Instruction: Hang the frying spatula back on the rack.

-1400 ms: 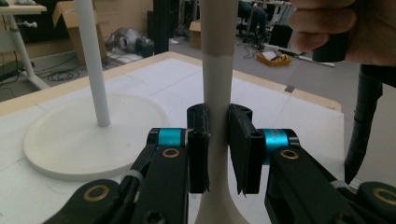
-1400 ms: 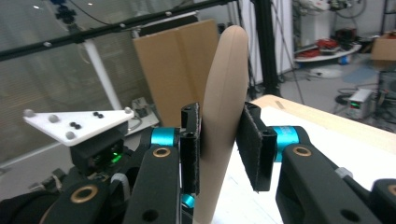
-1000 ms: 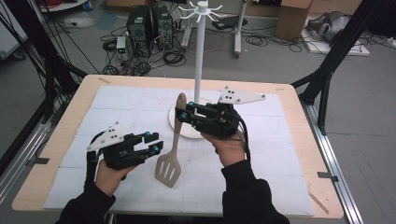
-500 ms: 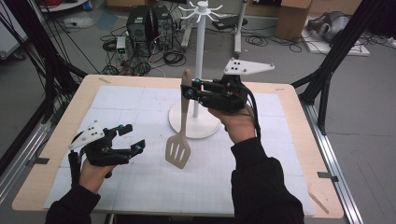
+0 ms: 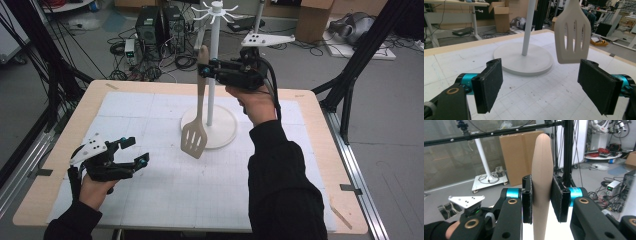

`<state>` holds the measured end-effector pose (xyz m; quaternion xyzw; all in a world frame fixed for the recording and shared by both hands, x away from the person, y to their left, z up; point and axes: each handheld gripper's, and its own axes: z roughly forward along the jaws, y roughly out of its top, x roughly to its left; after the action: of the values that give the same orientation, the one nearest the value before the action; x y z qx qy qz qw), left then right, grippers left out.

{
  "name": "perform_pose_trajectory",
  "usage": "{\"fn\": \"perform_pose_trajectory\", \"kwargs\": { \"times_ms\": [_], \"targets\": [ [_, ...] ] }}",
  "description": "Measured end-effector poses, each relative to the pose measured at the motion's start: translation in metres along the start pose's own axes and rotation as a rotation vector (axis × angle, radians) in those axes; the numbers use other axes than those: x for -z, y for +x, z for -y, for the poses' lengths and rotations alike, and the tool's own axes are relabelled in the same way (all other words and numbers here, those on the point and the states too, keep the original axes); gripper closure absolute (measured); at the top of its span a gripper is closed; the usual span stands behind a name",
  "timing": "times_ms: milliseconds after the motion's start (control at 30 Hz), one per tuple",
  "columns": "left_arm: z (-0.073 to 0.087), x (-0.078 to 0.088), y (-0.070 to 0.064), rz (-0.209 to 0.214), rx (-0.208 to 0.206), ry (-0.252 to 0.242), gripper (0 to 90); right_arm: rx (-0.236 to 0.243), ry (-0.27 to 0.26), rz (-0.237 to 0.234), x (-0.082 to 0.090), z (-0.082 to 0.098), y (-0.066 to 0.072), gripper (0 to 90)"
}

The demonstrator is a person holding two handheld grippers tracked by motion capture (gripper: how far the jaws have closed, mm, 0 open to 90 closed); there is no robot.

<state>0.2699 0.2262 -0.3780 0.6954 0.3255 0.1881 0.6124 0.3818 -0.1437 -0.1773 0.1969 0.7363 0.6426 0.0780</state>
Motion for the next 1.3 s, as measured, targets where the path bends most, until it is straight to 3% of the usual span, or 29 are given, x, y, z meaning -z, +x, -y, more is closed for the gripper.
{"fn": "perform_pose_trajectory", "kwargs": {
  "times_ms": [133, 433, 633, 933, 1300],
  "targets": [
    [0.001, -0.001, 0.000, 0.004, -0.004, 0.010, 20.7, -0.016, -0.009, 0.005, 0.002, -0.006, -0.011, 73.0],
    [0.002, -0.002, -0.002, 0.007, -0.009, 0.019, 21.1, 0.012, 0.006, -0.026, -0.002, -0.026, -0.024, 73.0],
    [0.002, -0.002, -0.002, 0.012, 0.000, 0.018, 21.2, 0.005, 0.006, -0.018, -0.003, -0.037, -0.032, 73.0],
    [0.002, 0.000, 0.000, 0.011, 0.006, 0.014, 21.4, -0.035, 0.006, 0.006, -0.003, -0.036, -0.049, 73.0],
    [0.003, 0.002, 0.002, 0.000, 0.012, 0.006, 21.4, -0.033, -0.007, 0.030, -0.012, -0.032, -0.053, 72.7]
  ]
}}
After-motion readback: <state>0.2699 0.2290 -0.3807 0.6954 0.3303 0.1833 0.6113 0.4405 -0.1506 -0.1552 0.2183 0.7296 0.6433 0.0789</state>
